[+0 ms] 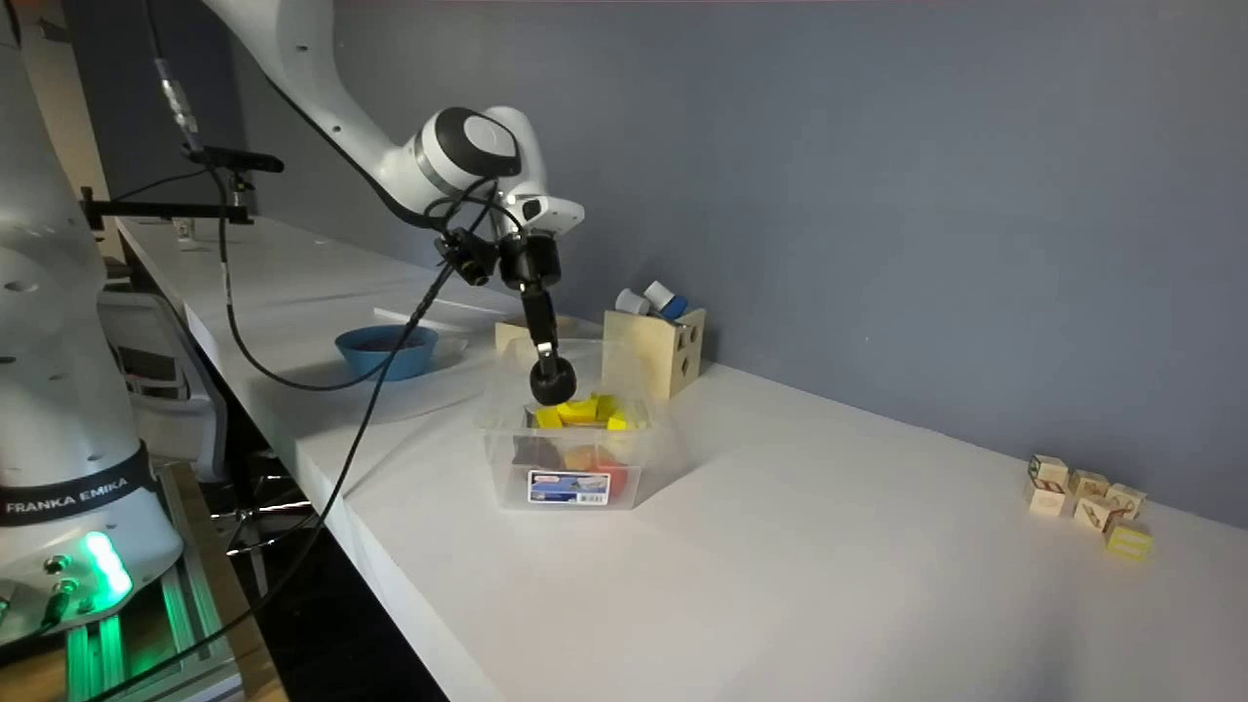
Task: Remove the object from the clear bowl and place it on the table
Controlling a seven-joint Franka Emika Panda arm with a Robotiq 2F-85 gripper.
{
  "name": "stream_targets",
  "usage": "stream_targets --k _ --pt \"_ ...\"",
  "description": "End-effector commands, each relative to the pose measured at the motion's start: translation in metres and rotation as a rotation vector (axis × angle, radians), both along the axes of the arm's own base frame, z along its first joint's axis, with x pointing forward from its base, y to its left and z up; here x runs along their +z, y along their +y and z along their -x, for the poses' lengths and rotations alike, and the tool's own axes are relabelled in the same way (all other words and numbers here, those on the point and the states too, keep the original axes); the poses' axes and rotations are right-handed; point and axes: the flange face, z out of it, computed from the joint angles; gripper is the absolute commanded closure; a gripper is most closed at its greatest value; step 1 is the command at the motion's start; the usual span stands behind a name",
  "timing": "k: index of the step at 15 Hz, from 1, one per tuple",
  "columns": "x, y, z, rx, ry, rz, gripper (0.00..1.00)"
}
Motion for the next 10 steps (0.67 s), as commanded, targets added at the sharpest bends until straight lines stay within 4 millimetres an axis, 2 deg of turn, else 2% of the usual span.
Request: stream_targets --k 1,3,5,7,10 --pt "0.046 0.043 0.022 0.151 -0.125 -0.013 0.93" --pt "0.066 0.065 0.02 0.246 -0.178 -0.017 0.93" --pt "0.081 0.087 0.007 0.352 -0.22 -0.02 0.93" --pt "0.091 0.109 -0.018 0.462 -0.258 -0.039 0.93" --pt "0.094 0.15 -0.062 0.617 -0.324 -0.097 0.93"
